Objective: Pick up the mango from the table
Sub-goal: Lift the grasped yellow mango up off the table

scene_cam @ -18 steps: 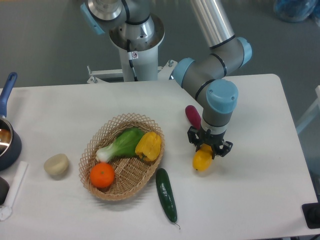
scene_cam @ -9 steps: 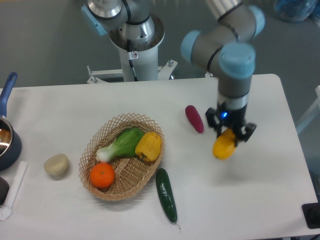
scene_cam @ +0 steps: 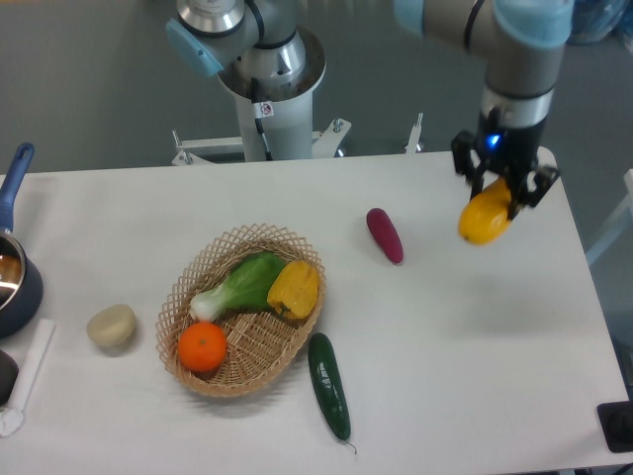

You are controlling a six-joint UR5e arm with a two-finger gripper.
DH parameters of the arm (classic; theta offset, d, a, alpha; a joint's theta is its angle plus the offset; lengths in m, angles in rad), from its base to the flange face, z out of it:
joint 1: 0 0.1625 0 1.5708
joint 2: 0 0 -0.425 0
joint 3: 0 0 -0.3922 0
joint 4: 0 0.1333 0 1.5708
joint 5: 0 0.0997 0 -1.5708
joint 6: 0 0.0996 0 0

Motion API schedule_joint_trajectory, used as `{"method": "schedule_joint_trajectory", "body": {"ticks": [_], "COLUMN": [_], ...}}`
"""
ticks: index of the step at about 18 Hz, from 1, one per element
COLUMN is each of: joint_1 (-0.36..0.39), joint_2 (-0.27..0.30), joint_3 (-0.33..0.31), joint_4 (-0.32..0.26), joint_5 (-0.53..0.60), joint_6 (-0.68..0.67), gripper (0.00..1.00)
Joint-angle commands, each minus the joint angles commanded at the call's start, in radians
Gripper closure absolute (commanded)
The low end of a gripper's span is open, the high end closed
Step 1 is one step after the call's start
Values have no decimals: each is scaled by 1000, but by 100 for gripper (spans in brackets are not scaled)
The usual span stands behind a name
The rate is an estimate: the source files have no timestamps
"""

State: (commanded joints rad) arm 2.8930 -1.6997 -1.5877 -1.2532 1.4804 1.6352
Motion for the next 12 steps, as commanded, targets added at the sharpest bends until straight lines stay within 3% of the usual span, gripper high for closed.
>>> {"method": "schedule_joint_trajectory", "body": {"ticks": [12], "joint_1": [45], "joint_2": [17], "joint_3": [-2], "joint_4": [-2], "joint_5": [-61], "joint_6": [3], "gripper": [70]}}
